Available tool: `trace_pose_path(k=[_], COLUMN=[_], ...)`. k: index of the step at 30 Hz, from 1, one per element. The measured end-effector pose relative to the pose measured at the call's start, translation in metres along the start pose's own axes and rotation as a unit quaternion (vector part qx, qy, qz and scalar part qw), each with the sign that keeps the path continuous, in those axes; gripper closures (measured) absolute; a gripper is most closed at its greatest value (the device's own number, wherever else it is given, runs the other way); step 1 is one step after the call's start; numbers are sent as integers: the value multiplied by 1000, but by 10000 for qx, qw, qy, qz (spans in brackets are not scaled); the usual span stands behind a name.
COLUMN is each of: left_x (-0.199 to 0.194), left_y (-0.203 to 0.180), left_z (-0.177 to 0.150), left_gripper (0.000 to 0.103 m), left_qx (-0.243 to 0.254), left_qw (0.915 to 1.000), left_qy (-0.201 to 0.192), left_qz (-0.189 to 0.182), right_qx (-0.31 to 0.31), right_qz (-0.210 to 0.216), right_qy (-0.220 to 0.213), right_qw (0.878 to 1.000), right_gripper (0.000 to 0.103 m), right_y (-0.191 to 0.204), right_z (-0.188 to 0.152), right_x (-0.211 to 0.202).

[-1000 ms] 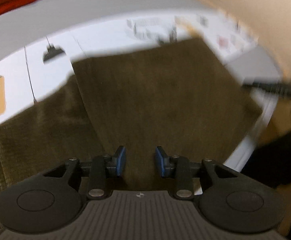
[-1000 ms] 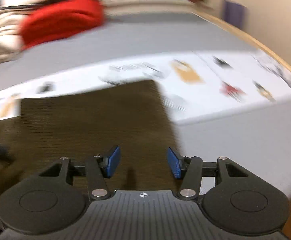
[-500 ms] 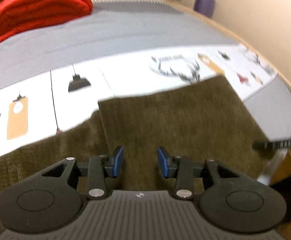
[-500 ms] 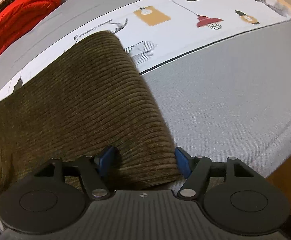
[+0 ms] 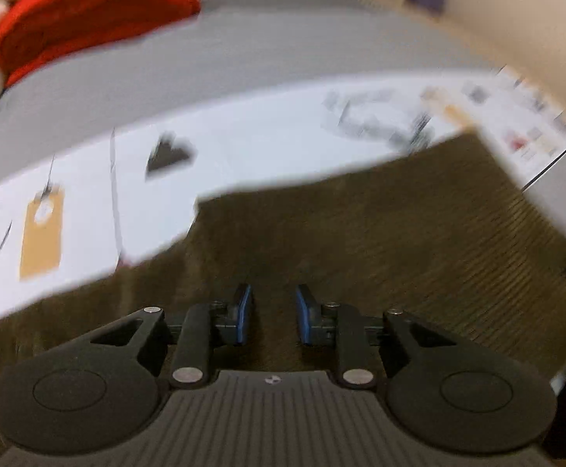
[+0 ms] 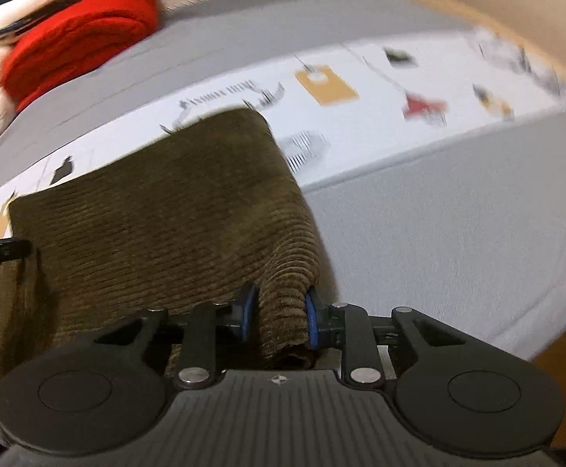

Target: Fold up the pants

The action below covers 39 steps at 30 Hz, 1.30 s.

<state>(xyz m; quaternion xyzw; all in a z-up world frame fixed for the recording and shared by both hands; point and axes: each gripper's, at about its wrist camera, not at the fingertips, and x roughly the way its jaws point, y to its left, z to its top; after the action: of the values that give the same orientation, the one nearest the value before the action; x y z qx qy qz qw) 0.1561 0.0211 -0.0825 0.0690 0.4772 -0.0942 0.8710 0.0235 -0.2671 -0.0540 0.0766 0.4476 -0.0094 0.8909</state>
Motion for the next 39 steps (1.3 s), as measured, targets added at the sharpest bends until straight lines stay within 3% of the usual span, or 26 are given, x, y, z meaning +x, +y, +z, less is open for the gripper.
trace_pose_path(k=[3, 7, 9, 12, 15, 18, 20, 22, 25, 26, 27, 31, 34, 39], left_x=[7, -17, -38, -69, -94, -105, -104, -99, -83, -78, -75, -76, -86, -103], left_y=[13, 19, 21, 23, 23, 17, 13, 8, -1, 1, 1, 6, 15, 56], left_z=[-2, 4, 7, 9, 9, 6, 5, 6, 4, 0, 0, 0, -3, -18], left_gripper=[71, 69, 47, 21, 16, 12, 11, 13, 44, 63, 78, 83, 84, 84], left_qx=[-370, -519, -734, -929, -923, -807, -759, -672, -524, -498, -463, -389, -446, -740], left_qw=[9990, 9985, 9940, 9749, 9466, 9323, 9364, 9478, 9667, 9706, 9737, 9807, 9809, 9815], left_qy=[261, -174, -560, -1072, -1398, -1446, -1323, -1170, -805, -688, -593, -601, -660, -784], left_qz=[8, -3, -591, -1717, -2756, -3216, -3161, -2888, -2372, -2252, -2151, -1819, -1775, -1580], right_qx=[-667, -1576, -1863, -2256, -2932, -3544, -3865, -4204, -4759, -4841, -4887, -4943, -4864, -4192], right_qz=[3, 179, 315, 472, 518, 670, 759, 828, 738, 750, 763, 809, 859, 1849], right_qy=[-490, -1311, -1634, -1978, -2263, -2437, -2507, -2542, -2614, -2602, -2575, -2497, -2562, -2717], right_qw=[9966, 9786, 9683, 9527, 9274, 9003, 8843, 8670, 8365, 8321, 8301, 8287, 8309, 8463], right_gripper=[78, 79, 80, 80, 80, 81, 81, 81, 81, 81, 81, 81, 79, 72], right_y=[20, 50, 63, 82, 106, 129, 143, 156, 179, 184, 192, 204, 204, 202], right_z=[-1, -10, -16, -27, -42, -57, -67, -77, -93, -95, -97, -96, -96, -83], right_x=[-19, -53, -67, -81, -86, -86, -87, -86, -80, -78, -77, -74, -82, -105])
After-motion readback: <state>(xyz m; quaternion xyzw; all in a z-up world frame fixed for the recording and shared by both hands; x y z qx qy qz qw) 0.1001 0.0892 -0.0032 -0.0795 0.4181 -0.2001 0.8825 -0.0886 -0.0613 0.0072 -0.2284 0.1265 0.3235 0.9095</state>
